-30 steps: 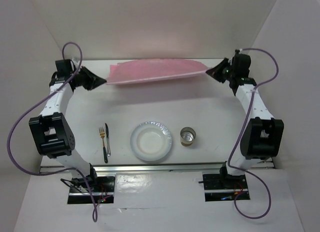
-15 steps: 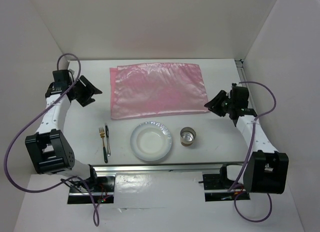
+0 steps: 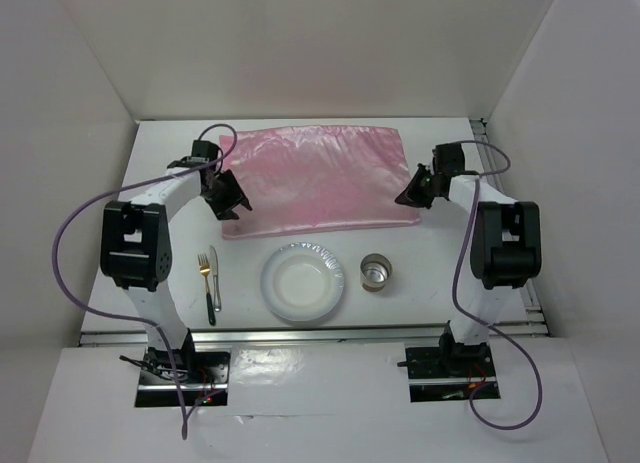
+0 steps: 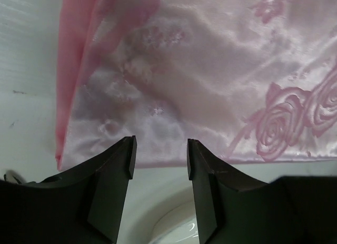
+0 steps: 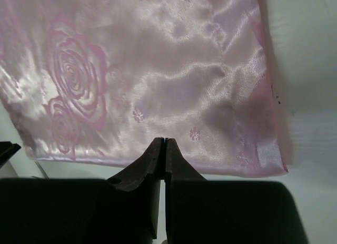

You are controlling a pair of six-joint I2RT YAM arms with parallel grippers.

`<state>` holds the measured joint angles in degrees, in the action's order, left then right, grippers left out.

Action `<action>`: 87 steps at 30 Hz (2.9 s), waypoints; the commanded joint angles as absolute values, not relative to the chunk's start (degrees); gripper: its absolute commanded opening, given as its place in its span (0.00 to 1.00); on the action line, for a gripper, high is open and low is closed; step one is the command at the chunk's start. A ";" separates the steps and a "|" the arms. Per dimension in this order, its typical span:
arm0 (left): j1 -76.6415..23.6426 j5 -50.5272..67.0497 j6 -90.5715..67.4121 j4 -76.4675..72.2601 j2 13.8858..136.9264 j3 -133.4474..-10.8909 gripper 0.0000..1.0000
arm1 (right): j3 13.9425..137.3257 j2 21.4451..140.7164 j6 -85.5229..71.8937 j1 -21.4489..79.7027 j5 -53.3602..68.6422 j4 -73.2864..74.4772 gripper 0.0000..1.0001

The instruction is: Set the dinner table for one person

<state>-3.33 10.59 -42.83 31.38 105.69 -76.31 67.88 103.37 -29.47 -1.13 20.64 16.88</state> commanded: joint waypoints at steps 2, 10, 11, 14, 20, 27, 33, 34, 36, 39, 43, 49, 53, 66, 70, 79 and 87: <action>-2.90 10.20 -43.42 34.18 110.21 -79.63 0.59 | 67.60 105.37 -29.26 0.35 22.24 16.88 0.02; -2.90 6.07 -42.28 39.37 117.59 -84.73 0.59 | 64.16 107.93 -31.64 2.19 21.45 15.04 0.00; -2.38 5.28 -42.80 39.37 117.60 -85.25 0.60 | 63.38 107.93 -31.64 3.33 21.45 15.03 0.00; -2.37 4.58 -42.80 40.25 118.91 -85.96 0.60 | 64.15 110.21 -31.64 6.05 19.69 17.66 0.00; -0.53 3.25 -42.28 41.92 120.06 -86.05 0.60 | 61.27 110.66 -33.48 7.21 19.15 20.04 0.00; 1.05 0.53 -40.43 42.54 120.06 -85.52 0.60 | 57.04 106.08 -34.01 9.05 16.96 23.29 0.00; 2.37 -0.79 -40.43 43.24 118.13 -82.71 0.60 | 52.74 101.70 -35.33 9.05 15.56 25.66 0.00; 2.37 -0.79 -40.43 43.24 117.34 -81.49 0.60 | 51.34 101.69 -35.94 9.05 15.56 25.66 0.00; 2.37 -0.79 -40.43 43.24 115.76 -79.90 0.60 | 50.02 99.77 -36.47 9.05 15.56 25.66 0.00; 2.37 -1.32 -40.96 42.19 112.86 -76.03 0.60 | 48.96 98.96 -37.00 9.05 14.77 25.66 0.00; 2.37 -1.85 -41.48 41.66 110.40 -72.60 0.58 | 48.96 98.96 -37.00 9.05 13.54 25.66 0.00; 2.37 -3.60 -42.01 42.27 108.72 -72.67 0.59 | 50.71 98.18 -35.69 9.05 13.01 27.14 0.00; 2.37 -3.34 -40.61 42.80 109.42 -77.60 0.61 | 56.15 92.31 -34.37 9.05 9.76 30.05 0.00; 0.09 -5.62 -38.06 49.13 113.55 -96.15 0.66 | 64.18 74.30 -28.65 9.58 1.85 38.94 0.80; 0.09 -5.62 -37.01 50.36 110.14 -97.56 0.66 | 55.65 66.56 -33.55 11.51 3.52 42.80 0.85; -2.10 -3.87 -37.00 50.44 100.99 -93.96 0.66 | 46.58 64.76 -41.21 19.86 4.58 44.21 0.85; -2.11 -3.16 -36.47 50.98 96.06 -95.09 0.66 | 40.87 64.33 -44.03 21.71 4.31 38.23 0.62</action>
